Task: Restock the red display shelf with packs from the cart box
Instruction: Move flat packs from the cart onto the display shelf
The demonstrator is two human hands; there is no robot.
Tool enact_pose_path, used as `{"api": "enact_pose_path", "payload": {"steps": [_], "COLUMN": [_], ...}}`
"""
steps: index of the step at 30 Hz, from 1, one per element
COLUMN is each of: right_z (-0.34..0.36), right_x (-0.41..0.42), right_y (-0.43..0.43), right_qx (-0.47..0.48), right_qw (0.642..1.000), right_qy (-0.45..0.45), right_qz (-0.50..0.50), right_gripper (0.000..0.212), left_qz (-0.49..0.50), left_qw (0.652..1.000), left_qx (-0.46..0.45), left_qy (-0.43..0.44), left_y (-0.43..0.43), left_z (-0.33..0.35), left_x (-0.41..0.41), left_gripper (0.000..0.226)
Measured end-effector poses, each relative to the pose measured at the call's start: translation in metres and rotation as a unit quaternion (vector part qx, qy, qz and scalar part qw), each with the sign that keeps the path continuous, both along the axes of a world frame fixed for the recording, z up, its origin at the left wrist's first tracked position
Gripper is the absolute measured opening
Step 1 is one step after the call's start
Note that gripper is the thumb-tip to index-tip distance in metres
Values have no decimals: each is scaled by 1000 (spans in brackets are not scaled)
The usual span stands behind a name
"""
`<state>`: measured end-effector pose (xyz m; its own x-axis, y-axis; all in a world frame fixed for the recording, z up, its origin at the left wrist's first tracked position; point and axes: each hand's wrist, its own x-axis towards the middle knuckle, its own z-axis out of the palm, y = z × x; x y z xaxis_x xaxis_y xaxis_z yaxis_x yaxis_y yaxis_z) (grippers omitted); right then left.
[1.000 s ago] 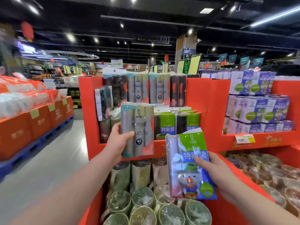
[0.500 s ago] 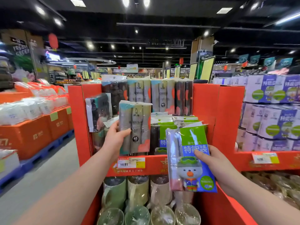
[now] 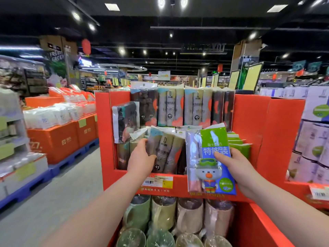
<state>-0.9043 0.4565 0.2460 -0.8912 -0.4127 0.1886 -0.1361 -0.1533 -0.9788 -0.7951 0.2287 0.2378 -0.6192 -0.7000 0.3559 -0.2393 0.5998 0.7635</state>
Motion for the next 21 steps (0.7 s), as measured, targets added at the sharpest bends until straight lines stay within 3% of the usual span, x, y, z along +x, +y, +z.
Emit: {"api": "enact_pose_path", "payload": {"steps": [4, 7, 10, 16, 21], "right_z": [2, 5, 7, 4, 0], "right_x": [-6, -8, -10, -17, -20], "right_y": [-4, -6, -7, -11, -12], "right_qx": [6, 4, 10, 10, -2], "right_qw": [1000, 1000, 1000, 1000, 1000], "right_qy": [5, 13, 22, 23, 13], "right_qz": [-2, 2, 3, -11, -8], "right_gripper": [32, 27, 25, 33, 35], "left_qz": [21, 20, 3, 51, 32], "left_qw": [990, 941, 882, 856, 858], "left_qx": [-140, -327, -431, -441, -454], "left_qy": [-17, -91, -191, -264, -239], "left_y": [14, 21, 19, 1, -4], "left_z": [-2, 5, 13, 17, 19], "left_x": [12, 15, 8, -7, -15], "left_gripper": [78, 77, 76, 92, 103]}}
